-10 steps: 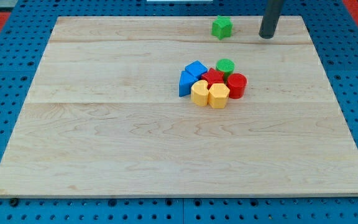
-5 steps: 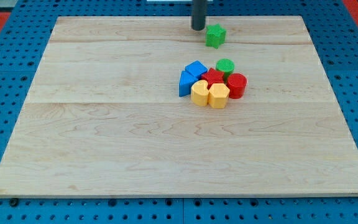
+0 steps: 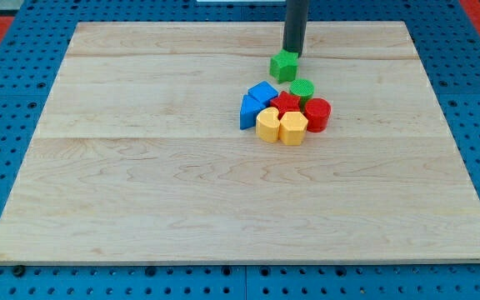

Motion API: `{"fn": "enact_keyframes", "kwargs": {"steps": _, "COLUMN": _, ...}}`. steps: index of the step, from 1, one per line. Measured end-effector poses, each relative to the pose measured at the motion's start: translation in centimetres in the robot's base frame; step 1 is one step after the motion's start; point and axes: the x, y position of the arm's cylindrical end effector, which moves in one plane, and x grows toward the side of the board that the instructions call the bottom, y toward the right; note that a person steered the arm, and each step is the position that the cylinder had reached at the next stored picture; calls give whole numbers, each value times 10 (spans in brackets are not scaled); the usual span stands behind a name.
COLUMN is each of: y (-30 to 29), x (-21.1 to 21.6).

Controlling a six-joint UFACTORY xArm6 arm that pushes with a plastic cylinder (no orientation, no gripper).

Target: Slide green star to the group of blocks

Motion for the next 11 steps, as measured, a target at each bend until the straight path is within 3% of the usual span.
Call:
{"fn": "enact_keyframes", "kwargs": {"steps": 4, "y": -40, "x": 37}}
{"fn": "enact_keyframes", "kwargs": {"steps": 11, "y": -40, "x": 61}}
